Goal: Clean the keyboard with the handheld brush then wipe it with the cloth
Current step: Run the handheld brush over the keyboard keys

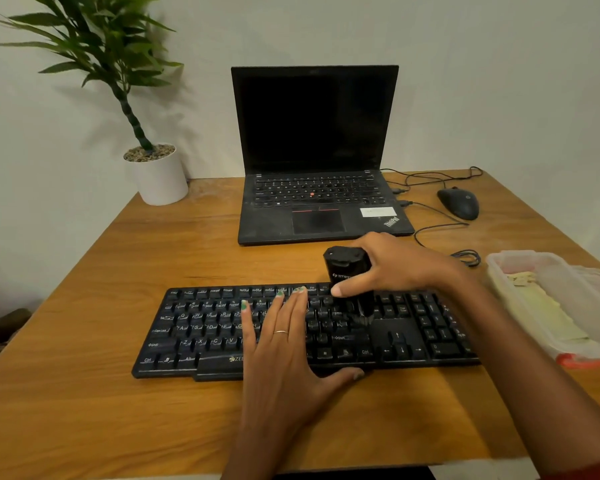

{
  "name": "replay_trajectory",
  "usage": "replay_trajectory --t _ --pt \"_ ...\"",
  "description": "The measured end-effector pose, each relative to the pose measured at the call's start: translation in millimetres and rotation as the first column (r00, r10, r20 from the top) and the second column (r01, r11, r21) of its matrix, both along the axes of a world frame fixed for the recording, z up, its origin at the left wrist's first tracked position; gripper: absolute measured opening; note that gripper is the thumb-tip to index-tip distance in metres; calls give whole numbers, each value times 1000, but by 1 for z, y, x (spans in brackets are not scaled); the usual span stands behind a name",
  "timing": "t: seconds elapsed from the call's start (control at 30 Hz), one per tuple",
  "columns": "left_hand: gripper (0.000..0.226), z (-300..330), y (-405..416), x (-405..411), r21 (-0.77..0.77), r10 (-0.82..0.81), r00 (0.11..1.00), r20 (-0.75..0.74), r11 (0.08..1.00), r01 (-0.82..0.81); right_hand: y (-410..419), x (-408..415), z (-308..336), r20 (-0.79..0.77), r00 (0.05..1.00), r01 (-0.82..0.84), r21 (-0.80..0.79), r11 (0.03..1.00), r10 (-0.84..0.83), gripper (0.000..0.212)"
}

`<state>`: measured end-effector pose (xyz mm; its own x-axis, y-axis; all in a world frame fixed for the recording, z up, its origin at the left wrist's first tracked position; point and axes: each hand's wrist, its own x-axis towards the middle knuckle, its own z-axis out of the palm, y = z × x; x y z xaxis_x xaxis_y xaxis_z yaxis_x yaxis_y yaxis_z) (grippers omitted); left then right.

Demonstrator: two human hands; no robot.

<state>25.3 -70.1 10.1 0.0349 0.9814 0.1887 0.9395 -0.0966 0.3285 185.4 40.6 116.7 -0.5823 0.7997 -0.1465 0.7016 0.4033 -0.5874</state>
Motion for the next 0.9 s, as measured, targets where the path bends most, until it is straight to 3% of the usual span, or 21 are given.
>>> replay_trajectory --t 0.17,0.27,0.43,0.57,0.7,0.77,0.83,0.9 --pt "114 -1 0 0 5 5 1000 -7 1000 -4 -6 -5 -6 -39 999 -16 77 997 19 23" --pt "114 -1 0 0 10 0 1000 -3 1000 0 -9 2 0 -14 998 -56 -15 998 56 26" --pt "113 0 0 0 11 -1 1000 -7 1000 1 -21 4 -13 -167 979 139 99 985 -121 22" --pt "113 -1 0 0 14 -2 1000 -2 1000 2 -35 13 -11 -190 976 94 -76 993 -107 24" --pt "114 -1 -1 0 11 -5 1000 -8 1000 6 -36 8 -20 -256 935 295 174 939 -247 24" --pt "114 -1 -1 0 12 1 1000 -3 1000 -1 -41 9 -21 -279 933 267 111 957 -228 21" --pt "114 -1 0 0 11 3 1000 -1 1000 -3 -44 16 -15 -243 949 195 -55 979 -202 21" --pt "114 -2 0 0 14 1 1000 -2 1000 -1 -42 18 -14 -233 942 235 -64 970 -244 24"
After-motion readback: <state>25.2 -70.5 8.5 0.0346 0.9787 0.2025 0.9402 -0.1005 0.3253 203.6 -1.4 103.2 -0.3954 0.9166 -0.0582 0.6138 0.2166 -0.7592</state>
